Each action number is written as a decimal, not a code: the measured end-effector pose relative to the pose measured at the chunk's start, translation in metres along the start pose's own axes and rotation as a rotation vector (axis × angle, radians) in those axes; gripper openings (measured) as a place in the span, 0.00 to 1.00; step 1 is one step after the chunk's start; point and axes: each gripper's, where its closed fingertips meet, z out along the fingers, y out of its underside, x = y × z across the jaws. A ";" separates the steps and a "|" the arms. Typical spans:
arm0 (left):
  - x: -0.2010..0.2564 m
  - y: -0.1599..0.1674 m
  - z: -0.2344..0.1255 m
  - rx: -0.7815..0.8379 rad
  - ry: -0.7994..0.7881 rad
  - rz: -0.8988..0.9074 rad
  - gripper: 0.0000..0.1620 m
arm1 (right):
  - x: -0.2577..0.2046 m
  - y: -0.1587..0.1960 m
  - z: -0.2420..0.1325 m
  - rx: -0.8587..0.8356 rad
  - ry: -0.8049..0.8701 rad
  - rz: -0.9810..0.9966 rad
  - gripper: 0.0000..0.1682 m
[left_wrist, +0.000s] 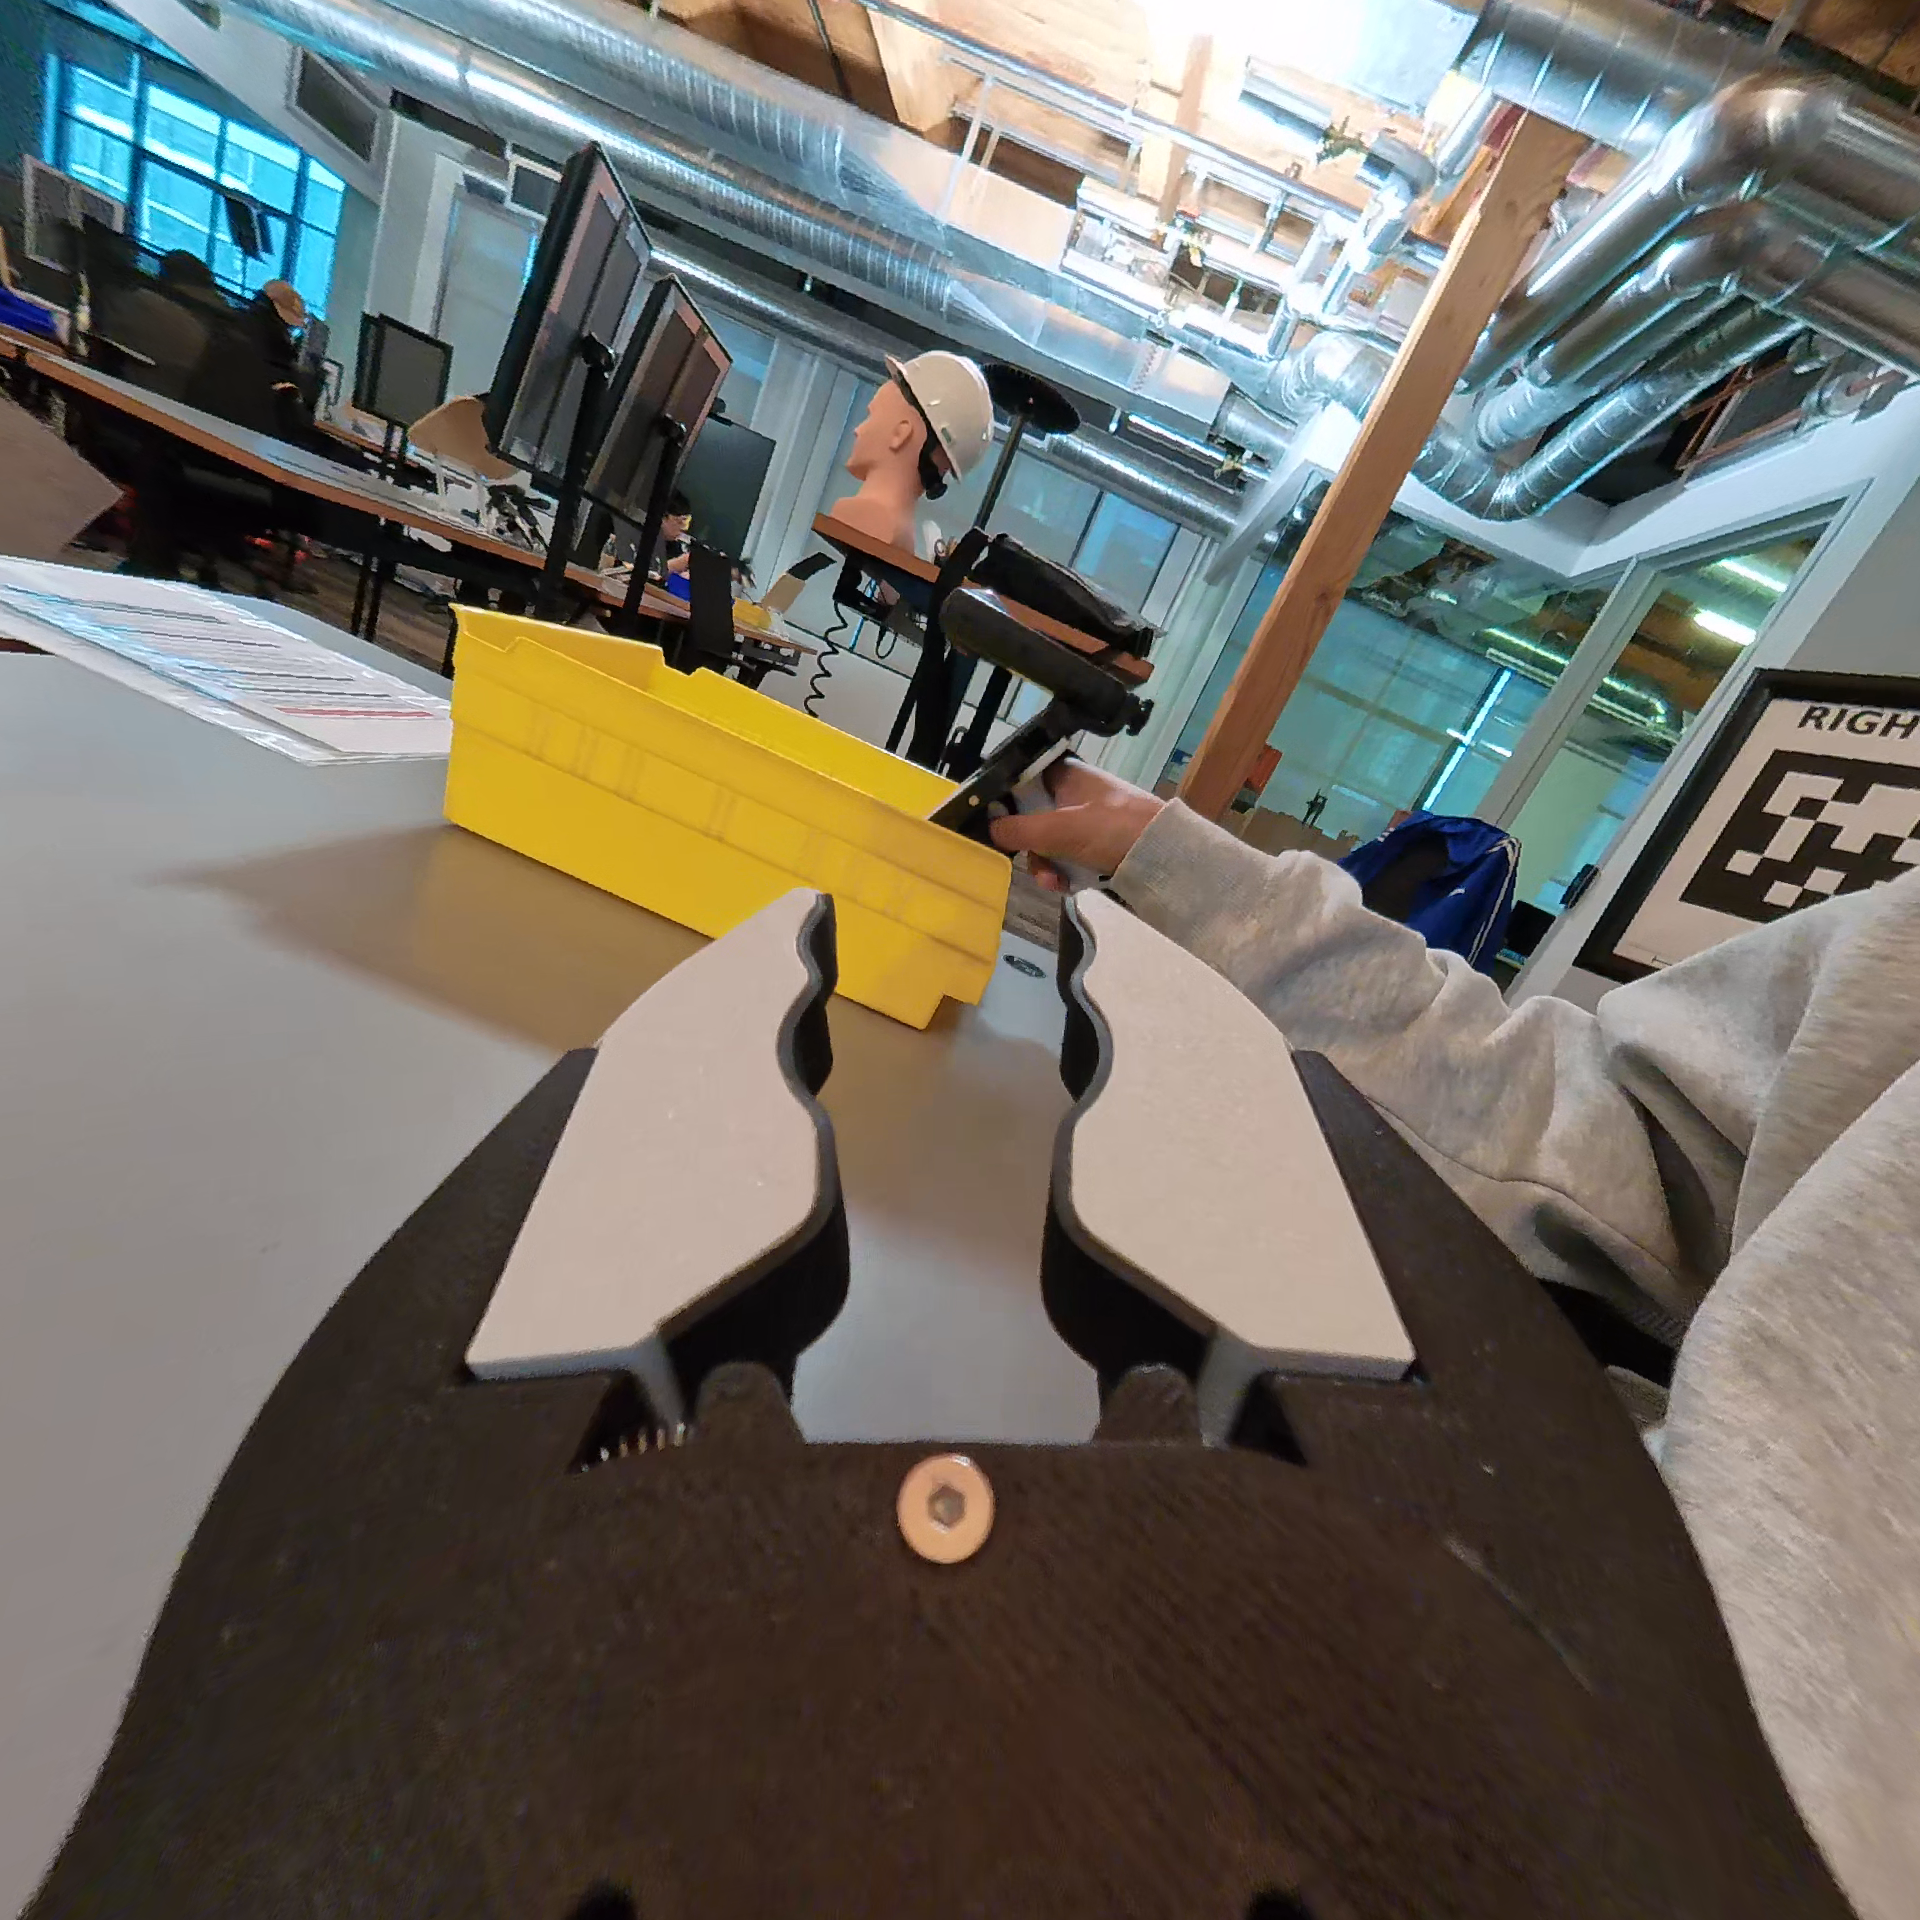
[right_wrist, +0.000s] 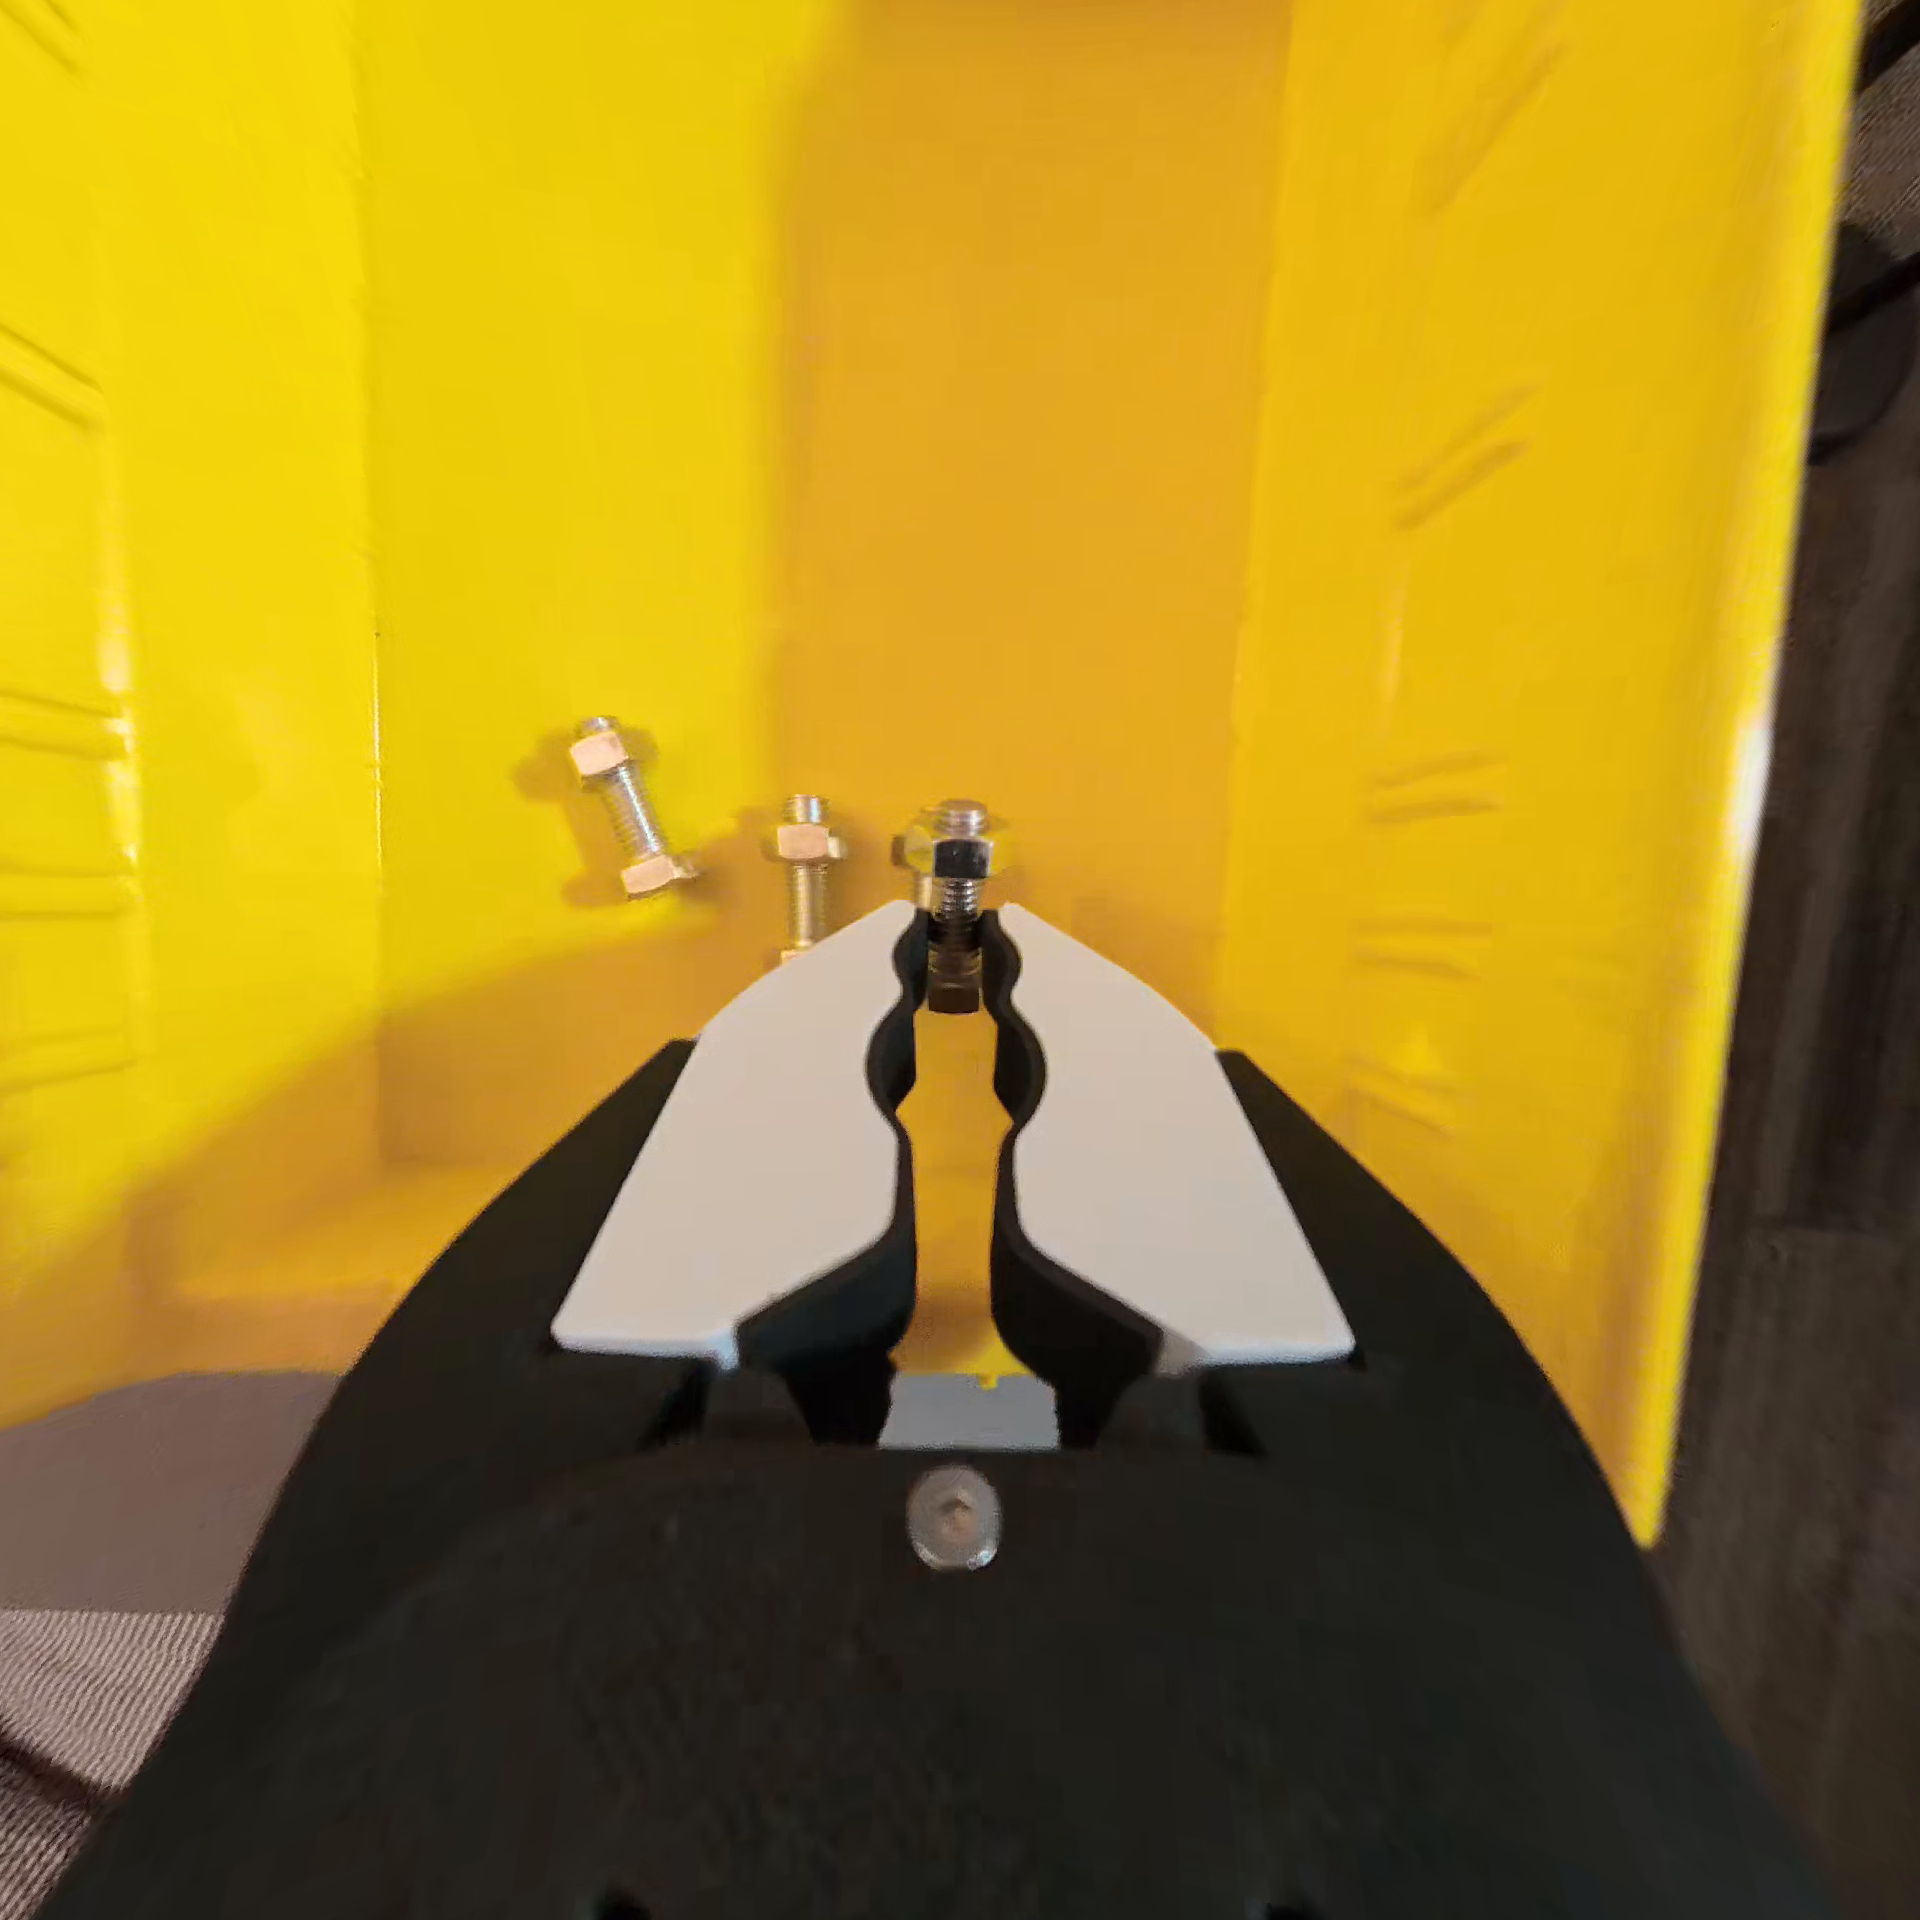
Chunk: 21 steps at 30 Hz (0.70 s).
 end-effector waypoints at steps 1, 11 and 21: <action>0.000 0.001 0.000 -0.002 0.001 0.002 0.25 | 0.000 0.002 0.003 -0.014 0.001 0.001 0.06; 0.000 0.002 0.003 -0.002 0.004 -0.013 0.25 | 0.015 0.011 0.018 -0.114 0.047 0.015 0.06; 0.000 0.004 0.002 -0.012 -0.004 -0.006 0.24 | 0.019 0.005 0.013 -0.086 0.042 -0.024 0.18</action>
